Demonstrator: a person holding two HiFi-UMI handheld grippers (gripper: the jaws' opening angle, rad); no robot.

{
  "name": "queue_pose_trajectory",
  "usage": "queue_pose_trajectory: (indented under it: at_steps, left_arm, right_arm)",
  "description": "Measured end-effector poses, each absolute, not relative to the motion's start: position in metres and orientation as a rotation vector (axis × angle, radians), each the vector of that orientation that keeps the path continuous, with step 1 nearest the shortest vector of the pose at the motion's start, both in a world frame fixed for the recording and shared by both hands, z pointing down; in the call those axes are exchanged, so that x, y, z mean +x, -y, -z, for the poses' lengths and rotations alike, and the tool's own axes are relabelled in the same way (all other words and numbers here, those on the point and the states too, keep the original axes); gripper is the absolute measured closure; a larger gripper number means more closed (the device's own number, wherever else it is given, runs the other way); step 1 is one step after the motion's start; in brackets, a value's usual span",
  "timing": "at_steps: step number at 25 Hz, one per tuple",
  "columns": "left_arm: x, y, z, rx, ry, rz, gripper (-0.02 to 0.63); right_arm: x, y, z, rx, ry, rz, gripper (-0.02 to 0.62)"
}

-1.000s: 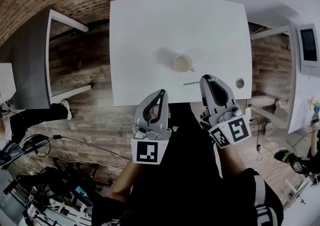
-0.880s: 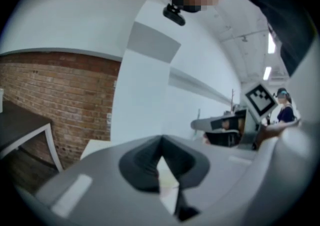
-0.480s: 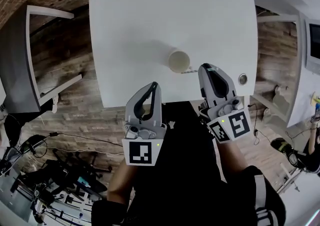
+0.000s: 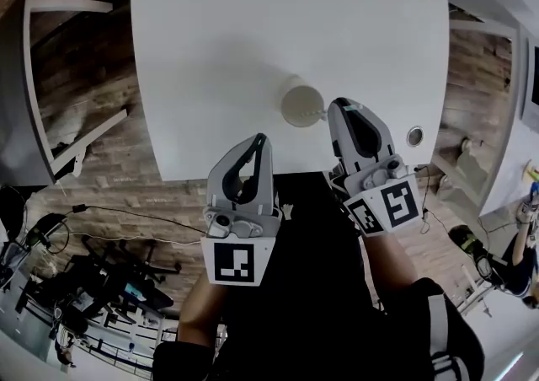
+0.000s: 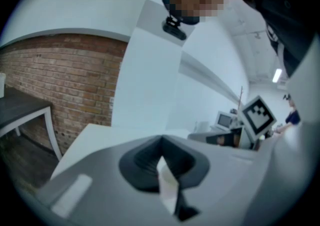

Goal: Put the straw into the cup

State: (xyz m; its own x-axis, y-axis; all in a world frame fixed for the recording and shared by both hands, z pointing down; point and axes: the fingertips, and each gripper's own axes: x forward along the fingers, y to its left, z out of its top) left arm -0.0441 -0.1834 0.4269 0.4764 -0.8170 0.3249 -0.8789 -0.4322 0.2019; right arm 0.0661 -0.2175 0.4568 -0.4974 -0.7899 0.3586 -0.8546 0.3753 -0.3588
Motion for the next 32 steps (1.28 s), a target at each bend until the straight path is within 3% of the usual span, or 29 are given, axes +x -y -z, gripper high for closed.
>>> queue_pose_trajectory:
  at_steps: [32]
  left_arm:
    - [-0.053,0.188,-0.471,2.269,1.432,-0.294,0.603]
  right_arm:
    - [0.056,0.240,-0.515,1.438,2.450,-0.869,0.571]
